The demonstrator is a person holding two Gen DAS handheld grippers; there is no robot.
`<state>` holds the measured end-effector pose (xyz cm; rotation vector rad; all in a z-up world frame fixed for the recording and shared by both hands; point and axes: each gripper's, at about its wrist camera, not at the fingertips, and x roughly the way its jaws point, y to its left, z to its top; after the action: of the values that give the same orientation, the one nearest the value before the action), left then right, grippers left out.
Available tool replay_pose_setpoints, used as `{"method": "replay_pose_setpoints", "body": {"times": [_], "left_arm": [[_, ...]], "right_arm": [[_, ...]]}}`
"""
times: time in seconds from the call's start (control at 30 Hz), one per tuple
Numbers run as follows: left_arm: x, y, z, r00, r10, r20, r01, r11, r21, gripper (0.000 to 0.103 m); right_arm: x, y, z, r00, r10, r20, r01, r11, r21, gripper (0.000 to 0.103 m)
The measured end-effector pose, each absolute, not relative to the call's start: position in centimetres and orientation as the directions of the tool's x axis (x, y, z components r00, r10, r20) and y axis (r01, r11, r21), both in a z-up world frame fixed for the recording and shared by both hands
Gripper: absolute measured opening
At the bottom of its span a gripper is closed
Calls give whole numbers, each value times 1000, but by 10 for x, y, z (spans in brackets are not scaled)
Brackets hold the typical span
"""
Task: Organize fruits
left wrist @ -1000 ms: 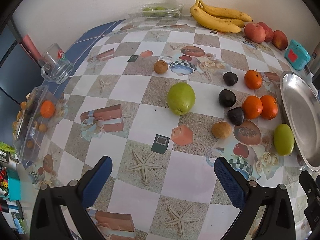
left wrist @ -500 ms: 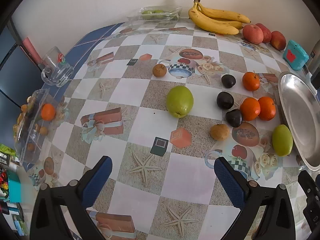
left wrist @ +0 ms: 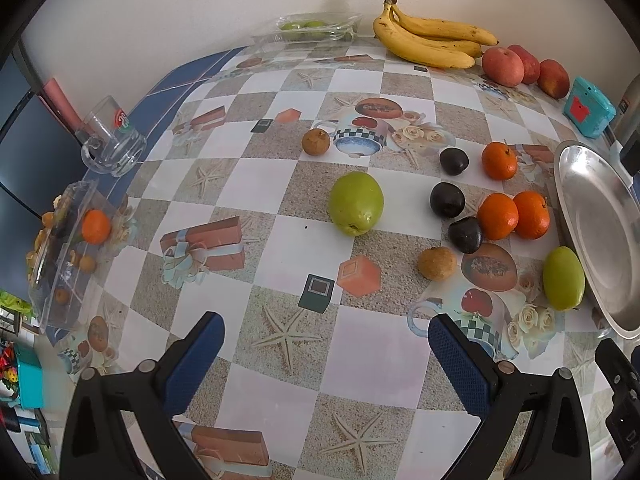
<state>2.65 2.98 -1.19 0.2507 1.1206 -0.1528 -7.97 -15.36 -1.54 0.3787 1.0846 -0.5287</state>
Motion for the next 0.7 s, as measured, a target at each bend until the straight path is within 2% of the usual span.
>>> {"method": "replay_pose_setpoints", "body": {"times": [0.3,0.57,0.7], "left_arm": [[28,30,-11,406,-25,-913,260,962,89,103],[51,13,7,380,-95,-920,309,950,30,103],[70,7,12,377,-121,-918,273,962,-14,103]], "right_arm": [[-79,-153,-16,370,-215,-904,577,816,42,78],[-73,-156,-2,466,-153,-871,559,815,155,78],[-56,-162,7,471,-138,-871,556,813,172,78]]}}
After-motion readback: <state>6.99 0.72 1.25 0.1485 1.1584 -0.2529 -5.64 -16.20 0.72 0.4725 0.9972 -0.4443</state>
